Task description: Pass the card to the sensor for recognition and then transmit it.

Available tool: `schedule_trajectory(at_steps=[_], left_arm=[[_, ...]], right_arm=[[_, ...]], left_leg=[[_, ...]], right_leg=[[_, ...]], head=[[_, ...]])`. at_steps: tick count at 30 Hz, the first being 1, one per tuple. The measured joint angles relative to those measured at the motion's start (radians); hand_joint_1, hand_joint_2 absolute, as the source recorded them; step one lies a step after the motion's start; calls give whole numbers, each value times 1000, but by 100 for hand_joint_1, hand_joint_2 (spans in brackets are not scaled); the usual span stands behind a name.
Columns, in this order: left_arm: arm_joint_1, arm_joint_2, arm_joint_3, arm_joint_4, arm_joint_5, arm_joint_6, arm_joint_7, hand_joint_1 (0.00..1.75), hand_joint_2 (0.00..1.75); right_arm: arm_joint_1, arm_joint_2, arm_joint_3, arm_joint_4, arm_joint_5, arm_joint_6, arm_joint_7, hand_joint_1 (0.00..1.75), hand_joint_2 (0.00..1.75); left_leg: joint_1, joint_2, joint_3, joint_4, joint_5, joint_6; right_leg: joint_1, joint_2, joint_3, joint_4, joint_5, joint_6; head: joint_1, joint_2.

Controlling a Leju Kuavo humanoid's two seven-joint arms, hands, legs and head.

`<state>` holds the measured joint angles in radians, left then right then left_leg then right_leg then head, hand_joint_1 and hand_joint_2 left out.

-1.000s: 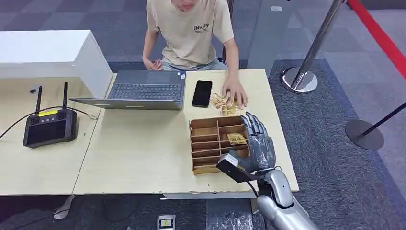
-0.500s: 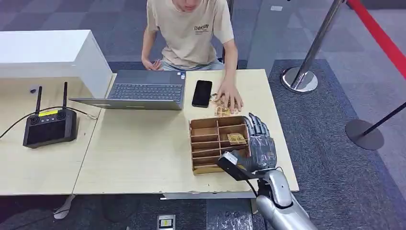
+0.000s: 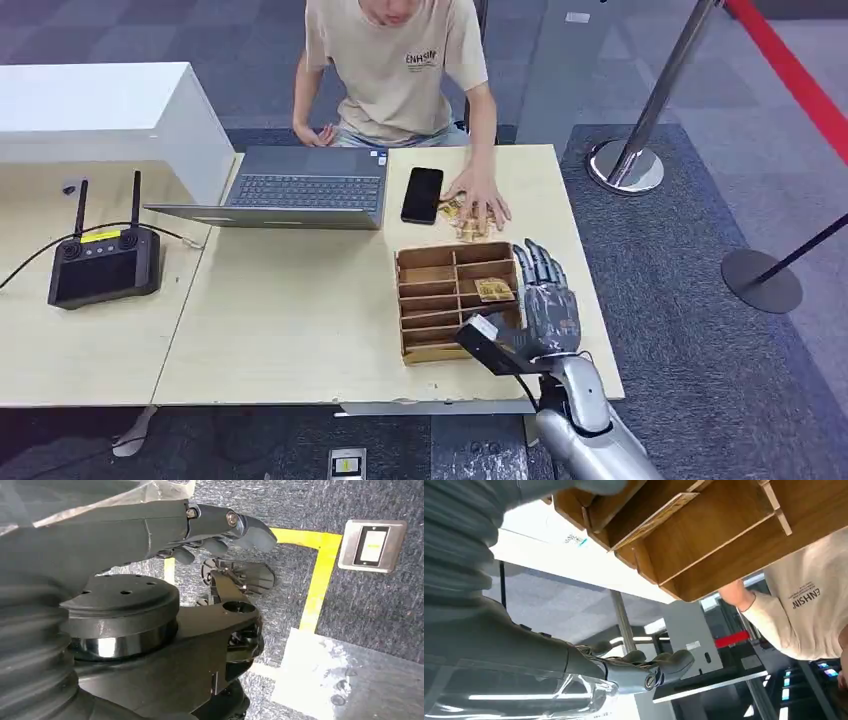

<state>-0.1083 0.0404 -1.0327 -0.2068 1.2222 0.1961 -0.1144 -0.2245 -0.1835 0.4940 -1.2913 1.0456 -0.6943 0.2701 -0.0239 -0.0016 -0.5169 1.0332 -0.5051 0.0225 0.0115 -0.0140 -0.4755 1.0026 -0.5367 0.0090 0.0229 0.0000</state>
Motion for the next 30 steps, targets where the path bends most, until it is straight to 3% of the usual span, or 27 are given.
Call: schedule_trajectory(at_steps=[1, 2, 4, 6, 7, 8, 9, 10, 16, 20, 24, 26, 30], left_arm=[[0, 0, 0, 0, 0, -1, 0, 0, 175], [0, 0, 0, 0, 0, -2, 0, 0, 175], [0, 0, 0, 0, 1, -2, 0, 0, 175], [0, 0, 0, 0, 3, -1, 0, 0, 175], [0, 0, 0, 0, 3, -2, -1, 0, 175], [0, 0, 0, 0, 3, -2, -1, 0, 175], [0, 0, 0, 0, 3, -1, -2, 0, 175], [0, 0, 0, 0, 3, -1, -2, 0, 175], [0, 0, 0, 0, 3, -4, -6, 0, 175], [0, 0, 0, 0, 3, -2, -6, 0, 175], [0, 0, 0, 0, 3, -1, -6, 0, 175], [0, 0, 0, 0, 3, 1, -6, 0, 175], [0, 0, 0, 0, 3, 2, -6, 0, 175]], right_arm=[[-1, -1, 1, 2, -1, 0, 1, 124, 175], [-2, -2, 2, 2, -6, 0, 2, 112, 175], [-2, -5, 2, 2, -14, 0, 2, 113, 175], [-2, -7, 2, 2, -15, 0, 2, 99, 175], [-2, -8, 2, 2, -13, 0, 2, 82, 175], [-2, -8, 2, 2, -11, 0, 1, 105, 175], [-2, -8, 2, 2, -10, 0, -1, 105, 175], [-2, -8, 2, 2, -11, 0, -1, 127, 175], [-2, -8, 3, 3, -16, 0, -4, 106, 175], [-2, -8, 3, 3, -16, 0, -5, 110, 175], [-2, -10, 3, 3, -17, 0, -4, 117, 175], [-2, -11, 4, 3, -17, 0, -3, 138, 175], [-2, -15, 4, 3, -18, 0, -3, 148, 175]], left_leg=[[0, 0, 0, 0, 0, 0], [0, 0, 0, 0, 0, 0], [0, 0, 0, 0, 0, 0], [0, 0, 0, 0, 0, 0], [0, 0, 0, 0, 0, 0], [0, 0, 0, 0, 0, 0], [0, 0, 0, 0, 0, 0], [0, 0, 0, 0, 0, 0], [0, 0, 0, 0, 0, 0], [0, 0, 0, 0, 0, 0], [0, 0, 0, 0, 0, 0], [0, 0, 0, 0, 0, 0], [0, 0, 0, 0, 0, 0]], right_leg=[[0, 0, 0, 0, 0, 0], [0, 0, 0, 0, 0, 0], [0, 0, 0, 0, 0, 0], [0, 0, 0, 0, 0, 0], [0, 0, 0, 0, 0, 0], [0, 0, 0, 0, 0, 0], [0, 0, 0, 0, 0, 0], [0, 0, 0, 0, 0, 0], [0, 0, 0, 0, 0, 0], [0, 0, 0, 0, 0, 0], [0, 0, 0, 0, 0, 0], [0, 0, 0, 0, 0, 0], [0, 0, 0, 0, 0, 0]], head=[[0, 0], [0, 0], [0, 0], [0, 0], [0, 0], [0, 0], [0, 0], [0, 0], [0, 0], [0, 0], [0, 0], [0, 0], [0, 0]])
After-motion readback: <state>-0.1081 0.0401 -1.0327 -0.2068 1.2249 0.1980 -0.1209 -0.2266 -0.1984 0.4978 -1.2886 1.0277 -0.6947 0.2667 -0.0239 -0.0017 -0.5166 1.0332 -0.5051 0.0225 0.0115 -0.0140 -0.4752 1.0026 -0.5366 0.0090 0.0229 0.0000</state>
